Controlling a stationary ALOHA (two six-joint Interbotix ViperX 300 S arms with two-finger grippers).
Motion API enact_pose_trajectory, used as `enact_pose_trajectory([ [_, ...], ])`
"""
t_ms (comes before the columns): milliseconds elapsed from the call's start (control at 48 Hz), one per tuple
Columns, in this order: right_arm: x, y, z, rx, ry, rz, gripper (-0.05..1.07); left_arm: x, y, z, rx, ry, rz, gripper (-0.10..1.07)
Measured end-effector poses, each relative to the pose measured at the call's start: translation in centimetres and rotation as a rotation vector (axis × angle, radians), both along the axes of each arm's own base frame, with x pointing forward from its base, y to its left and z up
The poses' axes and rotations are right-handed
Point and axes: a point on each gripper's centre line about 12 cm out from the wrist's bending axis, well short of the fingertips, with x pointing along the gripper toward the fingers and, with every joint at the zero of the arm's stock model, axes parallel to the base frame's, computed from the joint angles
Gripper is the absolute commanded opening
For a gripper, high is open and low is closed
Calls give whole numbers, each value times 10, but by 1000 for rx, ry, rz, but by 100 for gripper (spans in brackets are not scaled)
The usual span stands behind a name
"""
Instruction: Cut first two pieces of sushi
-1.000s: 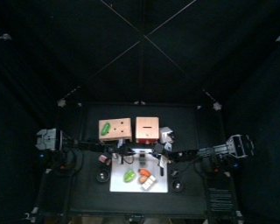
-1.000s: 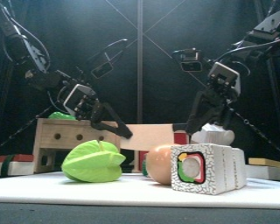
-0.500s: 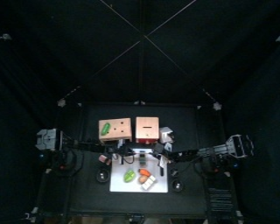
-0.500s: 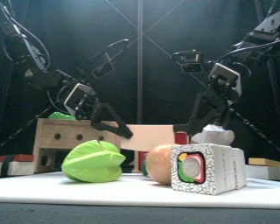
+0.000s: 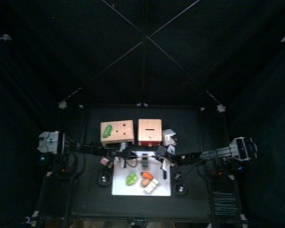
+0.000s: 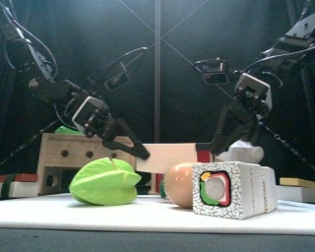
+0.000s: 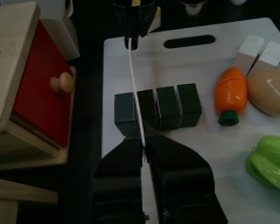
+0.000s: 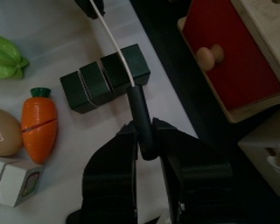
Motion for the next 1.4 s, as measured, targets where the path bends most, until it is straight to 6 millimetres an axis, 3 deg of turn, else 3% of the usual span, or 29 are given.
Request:
enact_pose_trajectory([
  [438,2,-1,-4,-5,16,-6,39,1,1,-3,-8,7,14,36],
  [854,-2,-4,17,-24,-29,-35,39,0,1,8,-7,-19,15,36],
  [1396,-1,-5,7,-26,0,-37,39,0,2,1,-18,-2,28,36],
])
